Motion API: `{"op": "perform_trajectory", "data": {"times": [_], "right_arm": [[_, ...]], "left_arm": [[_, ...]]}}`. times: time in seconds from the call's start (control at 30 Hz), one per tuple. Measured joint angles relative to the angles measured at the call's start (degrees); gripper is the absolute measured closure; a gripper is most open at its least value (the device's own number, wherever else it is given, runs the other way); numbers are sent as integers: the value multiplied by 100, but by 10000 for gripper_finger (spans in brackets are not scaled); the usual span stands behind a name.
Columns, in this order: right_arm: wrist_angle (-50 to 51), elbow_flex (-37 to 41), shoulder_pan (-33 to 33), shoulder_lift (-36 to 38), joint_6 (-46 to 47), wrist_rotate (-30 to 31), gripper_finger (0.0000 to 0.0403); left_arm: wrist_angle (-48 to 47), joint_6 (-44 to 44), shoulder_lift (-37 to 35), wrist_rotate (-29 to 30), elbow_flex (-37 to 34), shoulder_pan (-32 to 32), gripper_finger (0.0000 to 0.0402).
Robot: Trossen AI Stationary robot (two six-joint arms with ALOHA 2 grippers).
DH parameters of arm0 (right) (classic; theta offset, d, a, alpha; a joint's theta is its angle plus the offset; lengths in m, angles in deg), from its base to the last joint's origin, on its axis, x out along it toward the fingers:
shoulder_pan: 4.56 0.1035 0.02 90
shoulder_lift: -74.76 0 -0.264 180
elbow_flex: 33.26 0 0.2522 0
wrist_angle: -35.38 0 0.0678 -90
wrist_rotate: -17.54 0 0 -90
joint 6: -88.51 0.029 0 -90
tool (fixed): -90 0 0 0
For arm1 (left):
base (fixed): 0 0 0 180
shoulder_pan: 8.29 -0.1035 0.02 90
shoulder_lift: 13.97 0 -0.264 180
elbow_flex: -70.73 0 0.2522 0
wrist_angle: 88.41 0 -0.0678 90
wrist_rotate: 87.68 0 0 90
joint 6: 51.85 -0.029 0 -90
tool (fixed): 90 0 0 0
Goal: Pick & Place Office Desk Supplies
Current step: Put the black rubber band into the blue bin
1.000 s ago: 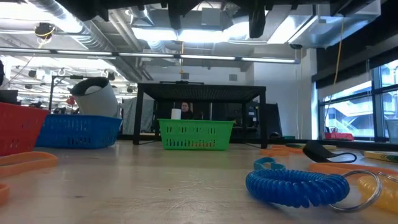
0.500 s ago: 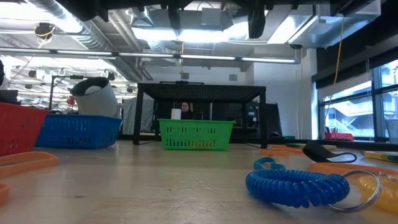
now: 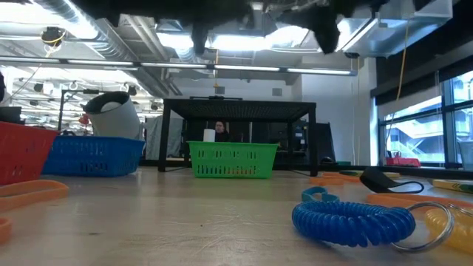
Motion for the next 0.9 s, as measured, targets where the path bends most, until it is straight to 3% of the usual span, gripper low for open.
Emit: {"op": "perform_trajectory", "data": {"times": [0.17,0.37,0.57,0.7,0.9], "right_arm": [[1568,-1,3,412,585,27,175],[2890,2,5,158,1332,398,185],[3131,4,3,-445,1563,650,199],[3124,4,3,-822,1558,736,208],[3222,4,-1,-1156,1283,756,214]], "left_arm": [[-2405,417,-545,106,0,-24,398],[-5334,1398,-1028,272,-2,25,398],[-7606,2426,-1388,771,-2,364,398],[-8406,2899,-1385,1044,-83,542,398],[-7982,3087,-1364,1089,-583,580,398]]}}
